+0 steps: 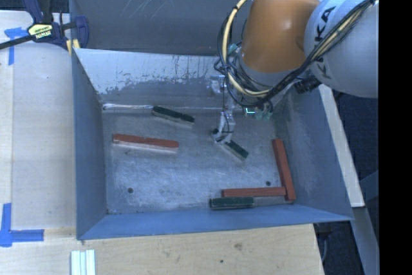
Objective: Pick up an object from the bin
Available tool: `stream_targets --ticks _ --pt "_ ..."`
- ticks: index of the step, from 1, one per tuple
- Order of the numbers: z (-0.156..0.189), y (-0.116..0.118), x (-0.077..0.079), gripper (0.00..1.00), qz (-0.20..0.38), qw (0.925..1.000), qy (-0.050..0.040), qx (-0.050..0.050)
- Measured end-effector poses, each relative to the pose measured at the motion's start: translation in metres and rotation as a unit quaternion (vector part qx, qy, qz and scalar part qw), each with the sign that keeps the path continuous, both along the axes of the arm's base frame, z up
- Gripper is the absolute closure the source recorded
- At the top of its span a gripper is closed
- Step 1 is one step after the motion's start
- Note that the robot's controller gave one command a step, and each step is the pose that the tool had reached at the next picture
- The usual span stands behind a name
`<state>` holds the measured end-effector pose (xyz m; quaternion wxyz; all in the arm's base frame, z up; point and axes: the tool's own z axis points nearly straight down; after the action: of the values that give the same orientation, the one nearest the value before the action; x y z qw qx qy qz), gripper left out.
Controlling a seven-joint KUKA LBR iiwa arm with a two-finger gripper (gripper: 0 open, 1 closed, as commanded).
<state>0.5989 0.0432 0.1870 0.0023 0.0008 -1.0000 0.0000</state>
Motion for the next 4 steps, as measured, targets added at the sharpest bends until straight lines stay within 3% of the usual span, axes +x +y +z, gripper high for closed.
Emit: stream_targets --ticks 1,2,3,4 --pt "-0.105 0.015 0.013 0.00 -0.029 0.9996 0.0002 0.000" --pt "-0.116 0.021 0.026 0.00 -0.128 0.9918 -0.0021 0.000" --pt "-0.115 0.021 0.028 1.00 -0.128 0.9918 -0.0054 0.000" --pt "0.025 -0.032 0.027 1.00 0.059 0.9982 -0.0078 -0.001"
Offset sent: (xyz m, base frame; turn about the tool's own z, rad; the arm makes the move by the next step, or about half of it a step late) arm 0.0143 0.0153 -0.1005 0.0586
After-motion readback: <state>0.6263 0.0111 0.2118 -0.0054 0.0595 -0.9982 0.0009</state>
